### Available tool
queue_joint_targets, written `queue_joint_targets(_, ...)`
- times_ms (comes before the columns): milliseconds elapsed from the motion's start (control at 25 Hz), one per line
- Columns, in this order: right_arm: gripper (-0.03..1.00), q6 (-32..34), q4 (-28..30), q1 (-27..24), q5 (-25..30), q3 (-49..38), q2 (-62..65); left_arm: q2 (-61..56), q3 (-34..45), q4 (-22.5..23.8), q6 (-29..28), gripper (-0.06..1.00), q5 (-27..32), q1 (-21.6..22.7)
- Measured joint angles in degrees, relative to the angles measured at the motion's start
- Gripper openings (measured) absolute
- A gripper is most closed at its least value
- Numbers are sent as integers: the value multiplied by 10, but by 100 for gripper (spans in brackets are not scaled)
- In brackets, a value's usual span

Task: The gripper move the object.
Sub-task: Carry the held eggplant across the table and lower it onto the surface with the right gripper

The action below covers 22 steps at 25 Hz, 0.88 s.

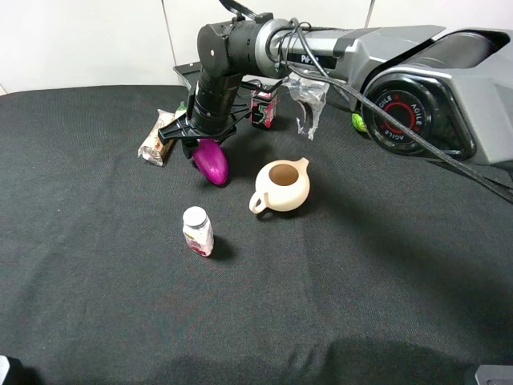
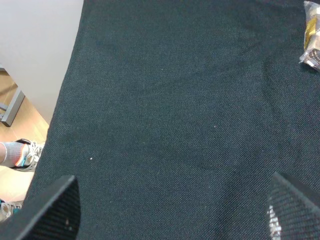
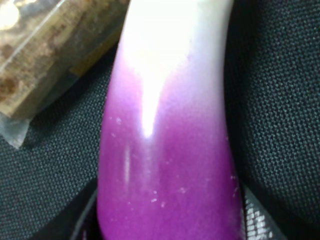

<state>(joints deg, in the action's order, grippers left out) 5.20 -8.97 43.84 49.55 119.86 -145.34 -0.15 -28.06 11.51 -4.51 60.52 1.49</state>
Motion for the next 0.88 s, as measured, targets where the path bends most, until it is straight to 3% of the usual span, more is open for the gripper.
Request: queue_joint_targets(880, 39, 0, 1, 0, -6, 0, -1, 0, 0, 0, 0, 79, 0, 0)
